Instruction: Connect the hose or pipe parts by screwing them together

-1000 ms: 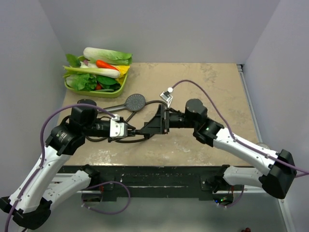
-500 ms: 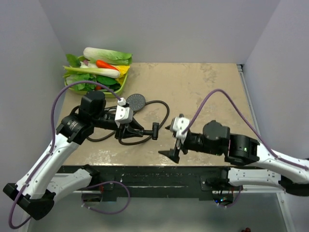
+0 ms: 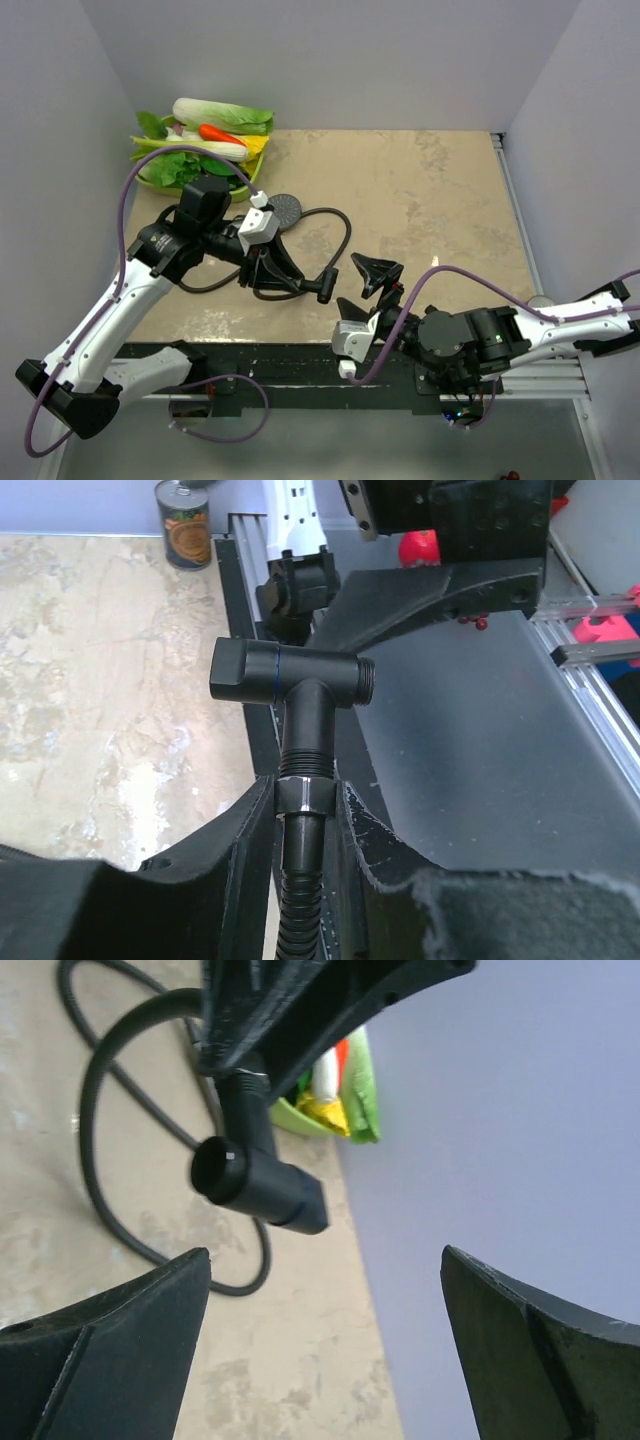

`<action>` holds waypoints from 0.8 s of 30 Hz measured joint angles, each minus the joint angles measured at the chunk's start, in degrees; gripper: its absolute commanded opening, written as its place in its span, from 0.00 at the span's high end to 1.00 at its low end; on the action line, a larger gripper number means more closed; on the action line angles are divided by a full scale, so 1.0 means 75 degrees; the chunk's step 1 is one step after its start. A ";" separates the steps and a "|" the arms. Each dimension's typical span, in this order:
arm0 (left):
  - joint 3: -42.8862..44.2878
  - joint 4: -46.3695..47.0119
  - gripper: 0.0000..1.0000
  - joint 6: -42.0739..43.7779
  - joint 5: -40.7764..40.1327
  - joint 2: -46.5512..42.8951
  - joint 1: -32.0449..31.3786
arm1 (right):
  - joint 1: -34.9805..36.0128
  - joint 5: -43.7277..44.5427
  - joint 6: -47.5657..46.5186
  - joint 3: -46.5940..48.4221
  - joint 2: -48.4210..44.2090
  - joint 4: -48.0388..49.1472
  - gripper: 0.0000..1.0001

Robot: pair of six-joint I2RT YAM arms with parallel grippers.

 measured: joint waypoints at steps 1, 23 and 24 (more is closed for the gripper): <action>0.0000 -0.0052 1.00 0.0015 0.0070 -0.0003 0.0000 | 0.0000 0.0146 -0.0268 -0.0070 -0.0041 0.0248 0.04; 0.0015 -0.0379 1.00 0.0210 0.0189 -0.0169 0.0012 | 0.0006 -0.1037 -0.0163 0.0574 0.0898 0.0291 0.44; 0.0015 -0.0379 1.00 0.0213 0.0181 -0.0178 0.0012 | 0.0006 -0.1116 -0.0073 0.0600 0.0906 0.0265 0.46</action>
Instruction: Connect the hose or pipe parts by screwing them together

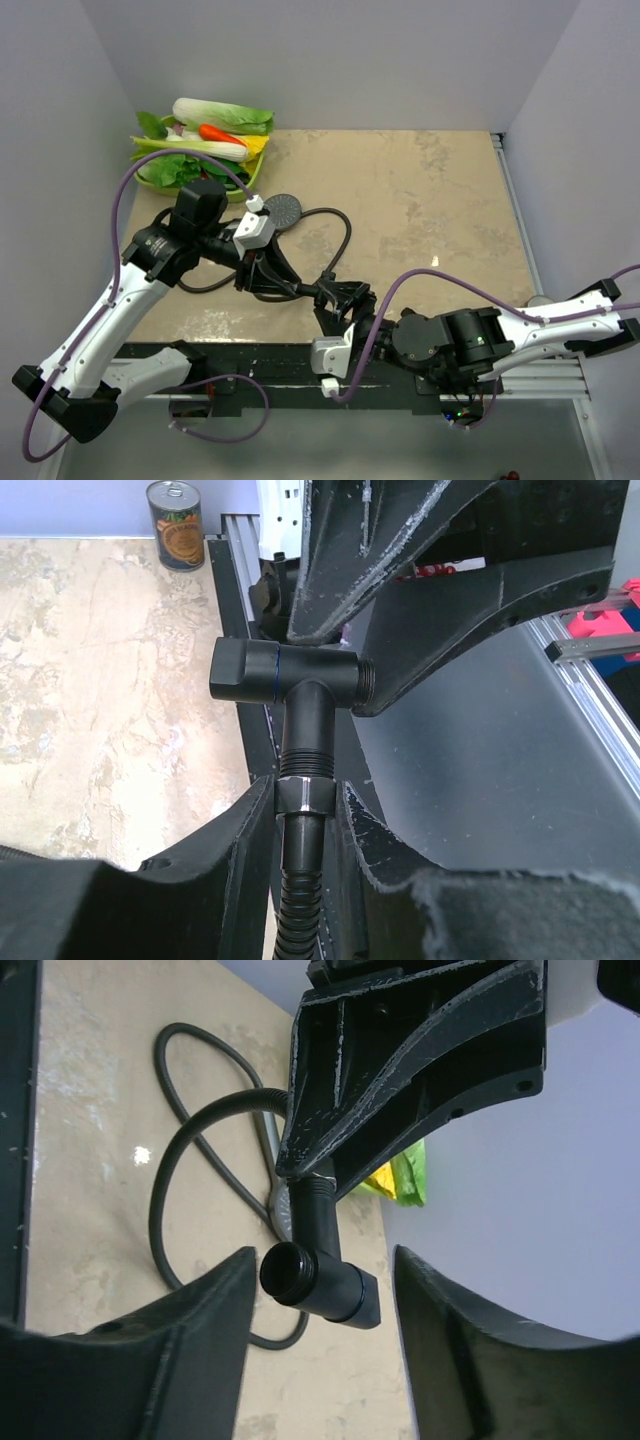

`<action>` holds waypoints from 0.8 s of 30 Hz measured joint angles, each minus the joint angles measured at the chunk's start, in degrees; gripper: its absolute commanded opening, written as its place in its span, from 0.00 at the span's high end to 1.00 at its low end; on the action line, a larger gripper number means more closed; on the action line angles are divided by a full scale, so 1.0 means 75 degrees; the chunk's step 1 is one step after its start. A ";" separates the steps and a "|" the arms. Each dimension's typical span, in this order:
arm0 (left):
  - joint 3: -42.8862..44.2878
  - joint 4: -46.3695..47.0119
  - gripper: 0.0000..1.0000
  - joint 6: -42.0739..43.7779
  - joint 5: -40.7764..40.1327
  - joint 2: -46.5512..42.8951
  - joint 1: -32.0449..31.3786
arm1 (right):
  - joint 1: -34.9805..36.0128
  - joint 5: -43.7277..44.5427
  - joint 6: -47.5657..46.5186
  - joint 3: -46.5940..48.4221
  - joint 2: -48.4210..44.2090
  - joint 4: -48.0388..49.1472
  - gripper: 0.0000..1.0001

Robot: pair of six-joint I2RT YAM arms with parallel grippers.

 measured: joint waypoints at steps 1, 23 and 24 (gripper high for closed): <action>0.0000 -0.0003 1.00 0.0003 -0.0015 -0.0012 0.0000 | -0.0003 -0.0041 0.0070 0.0032 0.0006 -0.0041 0.48; 0.0140 -0.0015 1.00 0.0131 -0.0038 -0.0157 0.0000 | -0.0364 -0.0189 0.0035 0.0221 -0.0076 -0.0440 0.33; 0.0140 -0.0015 1.00 0.0131 -0.0041 -0.0163 0.0000 | -0.0437 -0.0198 0.0009 0.0221 -0.0073 -0.0376 0.35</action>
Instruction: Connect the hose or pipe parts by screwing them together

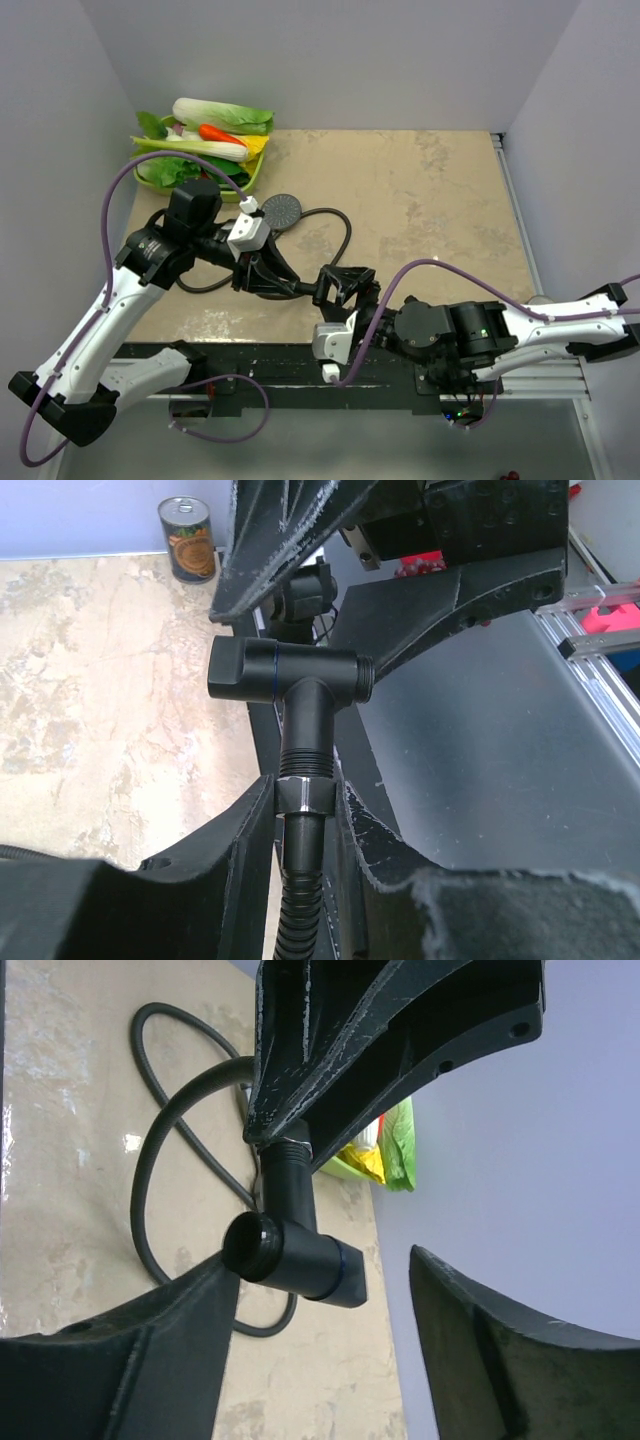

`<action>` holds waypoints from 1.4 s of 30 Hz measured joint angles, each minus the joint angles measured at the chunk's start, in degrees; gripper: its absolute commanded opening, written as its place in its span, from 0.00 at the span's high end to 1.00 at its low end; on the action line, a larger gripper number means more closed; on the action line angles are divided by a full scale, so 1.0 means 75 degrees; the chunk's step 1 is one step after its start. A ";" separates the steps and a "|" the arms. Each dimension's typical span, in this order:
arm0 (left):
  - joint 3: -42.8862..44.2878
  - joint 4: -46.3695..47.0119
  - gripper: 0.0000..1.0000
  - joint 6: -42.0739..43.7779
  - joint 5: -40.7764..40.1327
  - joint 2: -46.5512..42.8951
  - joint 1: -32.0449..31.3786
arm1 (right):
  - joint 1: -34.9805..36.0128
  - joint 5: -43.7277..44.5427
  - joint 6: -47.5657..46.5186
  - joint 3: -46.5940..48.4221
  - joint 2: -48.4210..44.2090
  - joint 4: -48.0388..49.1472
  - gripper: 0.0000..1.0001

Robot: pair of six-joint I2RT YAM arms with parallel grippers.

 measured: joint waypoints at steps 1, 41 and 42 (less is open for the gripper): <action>0.0000 0.0000 1.00 0.0000 -0.0003 -0.0006 0.0000 | -0.0070 -0.0041 -0.0015 0.0000 0.0012 0.0047 0.39; 0.0373 -0.1020 1.00 0.1326 -0.1495 -0.0495 -0.0539 | -0.2314 -0.4293 0.4919 0.0460 0.0600 -0.0711 1.00; 0.0373 -0.0935 1.00 0.1387 -0.1530 -0.0522 -0.0562 | -0.2495 -0.4561 0.5135 0.0460 0.0629 -0.0659 1.00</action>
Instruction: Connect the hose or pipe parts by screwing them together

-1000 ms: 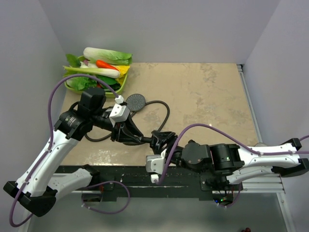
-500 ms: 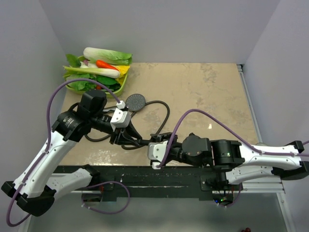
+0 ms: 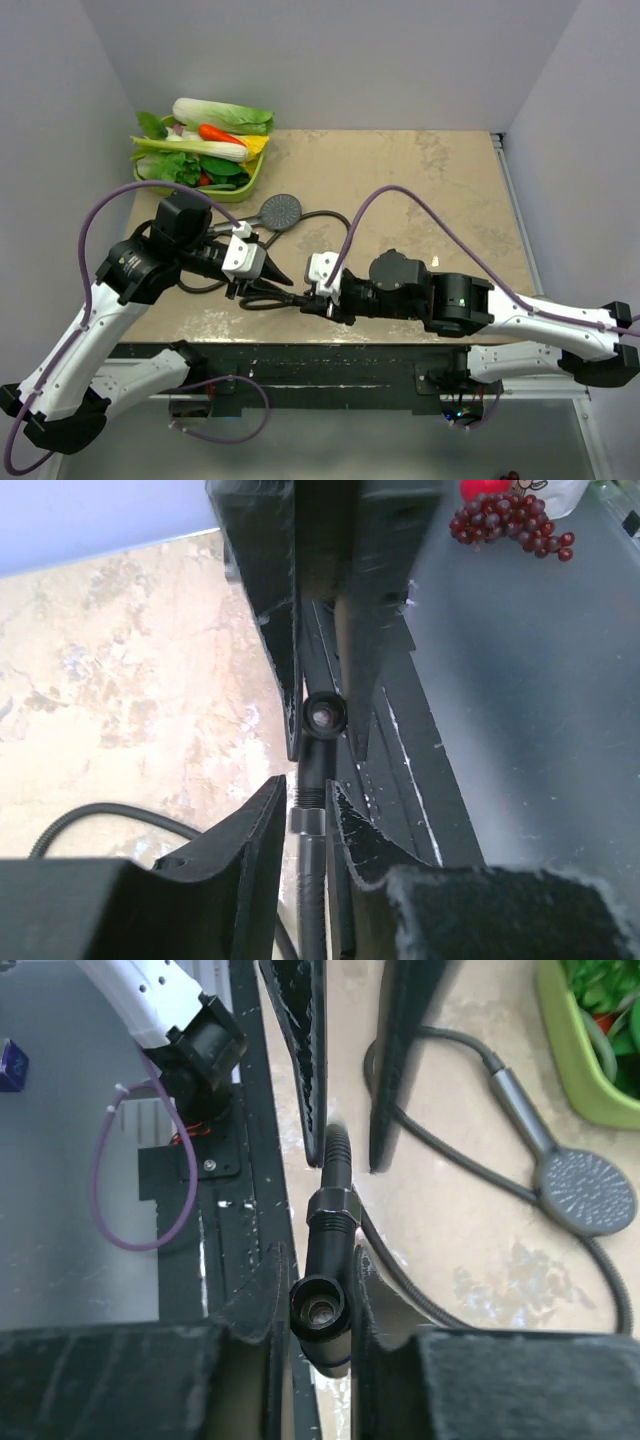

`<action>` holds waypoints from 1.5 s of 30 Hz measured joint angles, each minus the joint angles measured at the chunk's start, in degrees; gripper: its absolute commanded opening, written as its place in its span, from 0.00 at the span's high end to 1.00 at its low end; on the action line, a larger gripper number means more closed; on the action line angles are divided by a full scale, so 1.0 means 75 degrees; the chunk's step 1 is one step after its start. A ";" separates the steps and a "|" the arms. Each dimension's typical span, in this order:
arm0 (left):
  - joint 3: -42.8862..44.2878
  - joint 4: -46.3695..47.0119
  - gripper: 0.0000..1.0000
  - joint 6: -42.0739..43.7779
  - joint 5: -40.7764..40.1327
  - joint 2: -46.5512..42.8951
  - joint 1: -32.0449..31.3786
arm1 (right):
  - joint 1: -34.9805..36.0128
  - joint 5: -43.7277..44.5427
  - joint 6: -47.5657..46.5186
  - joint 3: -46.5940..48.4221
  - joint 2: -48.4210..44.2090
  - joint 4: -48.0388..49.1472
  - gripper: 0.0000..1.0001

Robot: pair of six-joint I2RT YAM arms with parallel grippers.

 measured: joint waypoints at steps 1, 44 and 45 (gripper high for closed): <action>0.0003 0.0035 1.00 0.0032 -0.0017 -0.0023 -0.0009 | -0.0166 -0.0154 0.0291 -0.0003 0.0023 0.0003 1.00; -0.0589 -0.0256 0.53 0.1241 -0.0597 0.1244 -0.0358 | -0.1183 -0.1183 0.0388 0.0772 0.0484 -0.0688 1.00; -0.0592 -0.0259 0.59 0.1271 -0.0612 0.1244 -0.0367 | -0.1183 -0.1198 0.0382 0.0772 0.0490 -0.0699 1.00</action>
